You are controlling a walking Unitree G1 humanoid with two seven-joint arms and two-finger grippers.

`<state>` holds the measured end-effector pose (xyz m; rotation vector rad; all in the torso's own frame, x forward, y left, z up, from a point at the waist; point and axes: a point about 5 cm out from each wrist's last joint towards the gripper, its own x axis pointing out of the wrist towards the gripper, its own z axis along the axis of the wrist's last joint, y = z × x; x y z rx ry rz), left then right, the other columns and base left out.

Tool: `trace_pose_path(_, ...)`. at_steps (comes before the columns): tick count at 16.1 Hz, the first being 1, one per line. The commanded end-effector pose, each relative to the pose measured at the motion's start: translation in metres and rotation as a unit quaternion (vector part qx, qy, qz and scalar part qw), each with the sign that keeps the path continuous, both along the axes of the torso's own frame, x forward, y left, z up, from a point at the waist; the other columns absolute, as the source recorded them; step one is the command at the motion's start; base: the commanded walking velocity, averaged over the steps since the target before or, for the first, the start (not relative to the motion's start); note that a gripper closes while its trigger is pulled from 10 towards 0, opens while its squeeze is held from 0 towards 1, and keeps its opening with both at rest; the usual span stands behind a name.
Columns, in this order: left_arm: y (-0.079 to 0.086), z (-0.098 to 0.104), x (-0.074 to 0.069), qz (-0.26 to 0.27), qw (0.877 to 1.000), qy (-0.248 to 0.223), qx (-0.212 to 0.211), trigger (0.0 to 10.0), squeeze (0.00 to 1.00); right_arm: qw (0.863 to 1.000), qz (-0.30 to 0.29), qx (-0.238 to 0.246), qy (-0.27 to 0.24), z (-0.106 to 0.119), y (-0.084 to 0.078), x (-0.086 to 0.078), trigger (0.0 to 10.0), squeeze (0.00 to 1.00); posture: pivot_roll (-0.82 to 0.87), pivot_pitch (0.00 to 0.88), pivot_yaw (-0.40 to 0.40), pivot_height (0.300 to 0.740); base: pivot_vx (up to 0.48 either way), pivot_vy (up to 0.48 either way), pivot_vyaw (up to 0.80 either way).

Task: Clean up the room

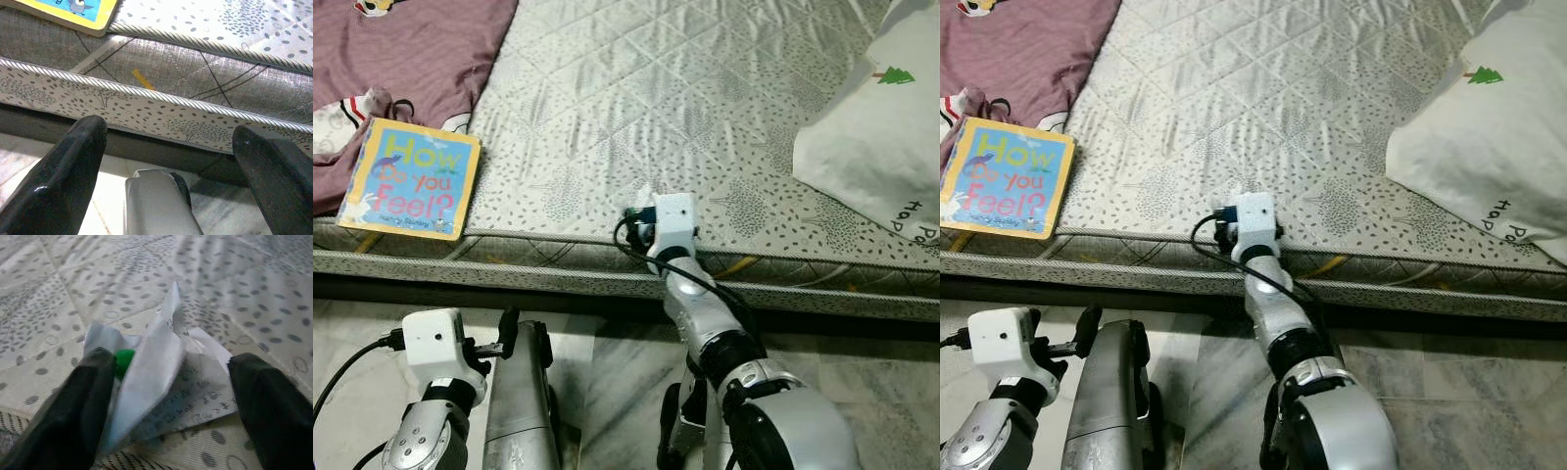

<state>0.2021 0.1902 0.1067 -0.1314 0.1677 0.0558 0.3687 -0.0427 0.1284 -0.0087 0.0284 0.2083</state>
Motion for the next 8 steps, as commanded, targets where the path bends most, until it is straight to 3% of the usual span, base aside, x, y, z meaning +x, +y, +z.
trace_pose_path(1, 0.001, -0.005, -0.004, 0.003, 1.000, 0.017, 0.000, 10.0, 0.00, 1.000, 0.007, -0.007, 0.017, -0.011, 0.006, -0.006, 0.0, 0.00, 0.27, 0.365, -0.037, 0.540, 0.000, 0.000, 0.00)
trace_pose_path(8, -0.001, -0.005, -0.003, 0.001, 1.000, 0.014, -0.001, 10.0, 0.00, 0.997, 0.023, -0.062, 0.027, -0.027, 0.008, -0.014, 0.0, 0.00, 0.26, 0.348, -0.040, 0.540, 0.000, 0.000, 0.00)
